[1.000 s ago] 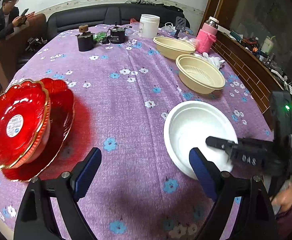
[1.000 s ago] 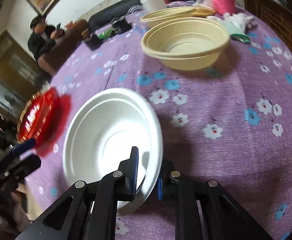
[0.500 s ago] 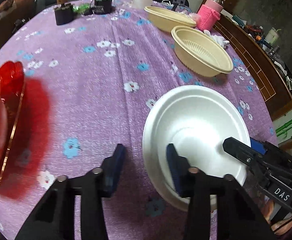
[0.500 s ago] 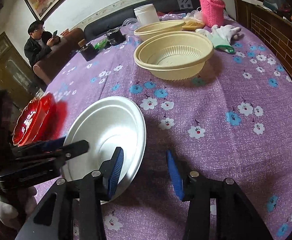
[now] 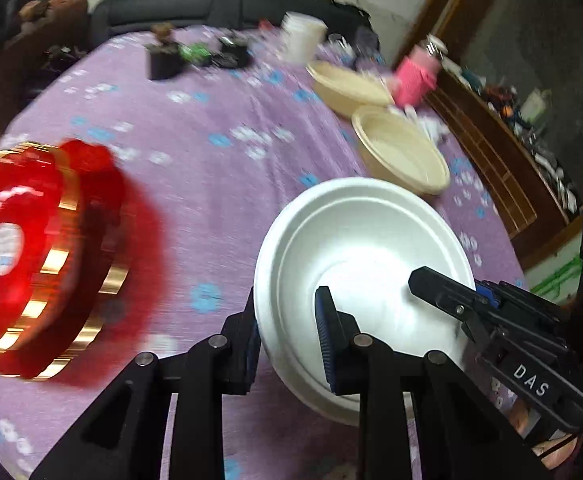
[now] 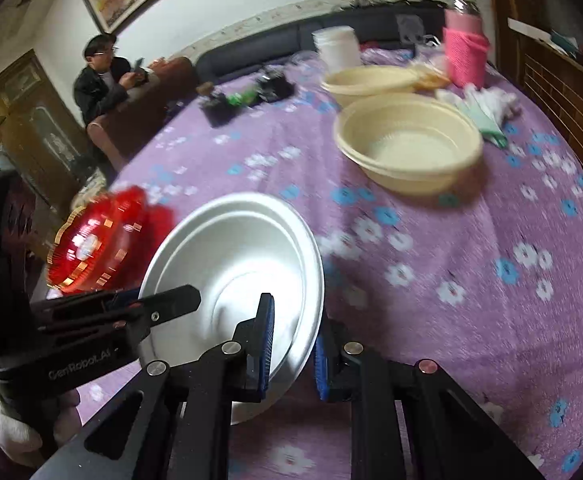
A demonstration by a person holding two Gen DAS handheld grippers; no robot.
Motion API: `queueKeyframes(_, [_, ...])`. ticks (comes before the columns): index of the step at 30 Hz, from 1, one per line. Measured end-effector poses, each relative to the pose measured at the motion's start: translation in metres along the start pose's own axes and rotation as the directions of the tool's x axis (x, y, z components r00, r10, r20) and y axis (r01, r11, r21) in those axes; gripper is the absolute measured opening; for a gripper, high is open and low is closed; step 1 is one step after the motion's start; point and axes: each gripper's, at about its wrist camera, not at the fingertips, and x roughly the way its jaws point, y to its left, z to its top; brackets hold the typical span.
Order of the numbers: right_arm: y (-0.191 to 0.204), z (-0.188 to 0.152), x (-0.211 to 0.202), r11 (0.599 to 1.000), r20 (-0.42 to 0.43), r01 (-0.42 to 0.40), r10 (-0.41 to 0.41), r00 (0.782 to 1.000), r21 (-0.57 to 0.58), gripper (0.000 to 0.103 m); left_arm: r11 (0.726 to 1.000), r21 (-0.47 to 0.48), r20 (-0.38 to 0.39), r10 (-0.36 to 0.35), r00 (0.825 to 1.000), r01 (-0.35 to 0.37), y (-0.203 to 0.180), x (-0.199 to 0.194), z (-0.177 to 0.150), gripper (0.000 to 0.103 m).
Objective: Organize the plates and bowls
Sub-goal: 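Carry the white bowl over the red plate stack and lower it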
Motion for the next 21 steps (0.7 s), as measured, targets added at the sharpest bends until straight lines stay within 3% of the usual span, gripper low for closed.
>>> queueKeyframes(4, [0.047,0.02,0.008,0.997,0.013,-0.056,0.057,0.998,-0.062,0.019,0.997,-0.051,0.075,0.066,0.995,-0.062,0.037,-0.038,0.007,0.025])
queueKeyframes(9, [0.119,0.047,0.041,0.979,-0.02,-0.156,0.155,0.988,-0.132,0.019,0.974,-0.147,0.142,0.193,0.971,-0.172,0.1,-0.08,0.015,0.025])
queueKeyframes(14, [0.173,0.062,0.083,0.962,-0.092,-0.222,0.209,0.974,-0.161,0.019,0.94,-0.223,0.125,0.289,0.949,-0.257,0.153,-0.088,0.019,0.025])
queueKeyframes(21, [0.217,0.063,0.13,0.96,-0.141,-0.184,0.156,0.978,-0.212,0.02,0.911,-0.249,0.053,0.351,0.935,-0.328,0.194,-0.065,0.023,0.025])
